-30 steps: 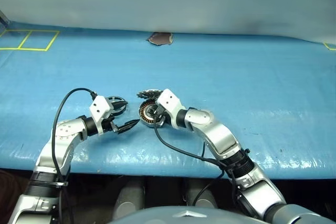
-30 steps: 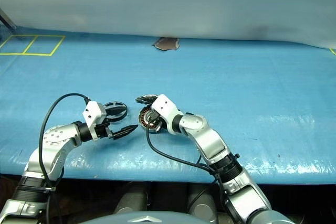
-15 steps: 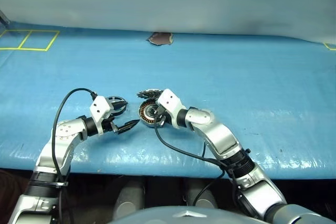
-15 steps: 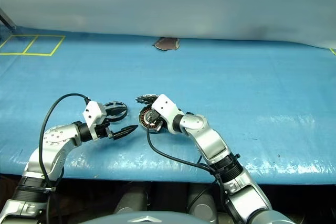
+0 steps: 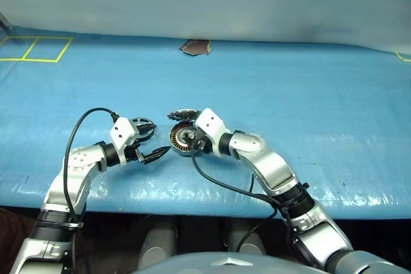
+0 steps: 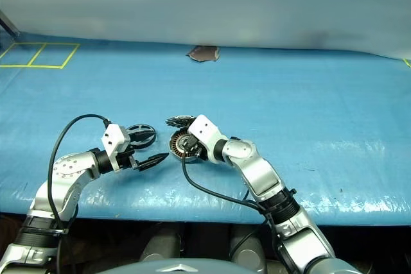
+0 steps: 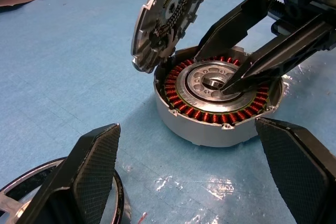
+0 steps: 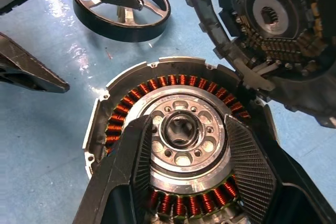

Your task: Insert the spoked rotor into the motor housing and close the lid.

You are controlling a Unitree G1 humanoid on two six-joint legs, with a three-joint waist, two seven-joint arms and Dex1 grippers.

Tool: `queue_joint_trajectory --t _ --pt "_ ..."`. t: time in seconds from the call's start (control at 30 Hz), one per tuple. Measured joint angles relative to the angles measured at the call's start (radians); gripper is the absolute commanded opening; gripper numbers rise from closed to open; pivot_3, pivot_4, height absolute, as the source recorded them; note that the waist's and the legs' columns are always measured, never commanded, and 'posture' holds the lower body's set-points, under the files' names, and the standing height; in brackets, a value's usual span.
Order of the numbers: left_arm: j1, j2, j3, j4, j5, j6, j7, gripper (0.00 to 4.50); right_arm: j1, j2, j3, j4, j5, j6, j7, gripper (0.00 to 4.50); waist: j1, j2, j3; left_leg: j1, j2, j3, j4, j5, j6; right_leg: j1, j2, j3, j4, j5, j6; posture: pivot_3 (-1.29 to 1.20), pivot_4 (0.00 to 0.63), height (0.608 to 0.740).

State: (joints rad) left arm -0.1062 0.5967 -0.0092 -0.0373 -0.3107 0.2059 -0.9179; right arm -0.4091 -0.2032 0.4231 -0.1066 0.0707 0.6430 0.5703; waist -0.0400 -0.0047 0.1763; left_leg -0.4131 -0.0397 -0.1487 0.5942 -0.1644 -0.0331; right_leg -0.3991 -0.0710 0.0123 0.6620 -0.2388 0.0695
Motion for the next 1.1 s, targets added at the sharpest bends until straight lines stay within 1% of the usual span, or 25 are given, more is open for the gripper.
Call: queue_joint_trajectory --t 0.03,0.07,0.2,0.23,0.43,0.73,1.1 --pt "0.000 0.000 0.000 0.000 0.001 0.000 0.000 4.50 0.001 0.004 0.000 -0.001 0.007 0.000 0.000 1.76 0.000 0.000 0.000 0.000 0.000 0.000 0.000 0.000 0.000 0.000 0.000 0.000 0.000 0.000 0.000 0.00 0.150 0.740" --pt "0.000 0.000 0.000 0.000 0.002 -0.001 0.000 4.50 0.001 0.007 0.000 -0.003 0.011 0.000 0.001 1.47 0.000 0.000 0.000 0.000 0.000 0.000 0.000 0.000 0.000 0.000 0.000 0.000 0.000 0.000 0.000 0.00 0.150 0.740" --pt "0.000 0.000 0.000 0.000 0.008 -0.001 0.000 4.50 0.001 0.008 0.000 -0.018 0.019 0.001 0.005 0.13 0.001 0.000 0.000 0.000 0.000 0.000 0.000 0.000 0.000 0.000 0.000 0.000 0.000 0.000 0.000 0.00 0.150 0.740" --pt "0.000 0.000 0.000 0.000 0.009 -0.001 0.000 4.50 0.001 0.008 0.000 -0.017 0.019 0.001 0.005 0.02 0.001 0.000 0.000 0.000 0.000 0.000 0.000 0.000 0.000 0.000 0.000 0.000 0.000 0.000 0.000 0.00 0.150 0.740" --pt "0.000 0.000 0.000 0.000 0.019 -0.002 0.000 4.50 -0.002 0.014 -0.003 -0.011 0.019 0.001 -0.002 0.02 0.000 0.000 0.000 0.000 0.000 0.000 0.000 0.000 0.000 0.000 0.000 0.000 0.000 0.000 0.000 0.00 0.150 0.740" --pt "0.000 0.000 0.000 0.000 0.024 -0.003 0.001 4.50 -0.023 0.035 -0.014 0.065 0.008 -0.012 -0.012 0.02 0.000 0.000 0.000 0.000 0.000 0.000 0.000 0.000 0.000 0.000 0.000 0.000 0.000 0.000 0.000 0.00 0.150 0.740" --pt "0.007 0.000 0.000 0.000 0.024 -0.002 0.000 4.50 -0.004 0.018 0.001 0.034 -0.011 -0.018 -0.011 0.02 0.001 0.000 0.000 0.001 0.000 0.000 0.000 0.000 0.000 0.001 0.000 0.000 0.000 0.000 0.000 0.00 0.150 0.740"
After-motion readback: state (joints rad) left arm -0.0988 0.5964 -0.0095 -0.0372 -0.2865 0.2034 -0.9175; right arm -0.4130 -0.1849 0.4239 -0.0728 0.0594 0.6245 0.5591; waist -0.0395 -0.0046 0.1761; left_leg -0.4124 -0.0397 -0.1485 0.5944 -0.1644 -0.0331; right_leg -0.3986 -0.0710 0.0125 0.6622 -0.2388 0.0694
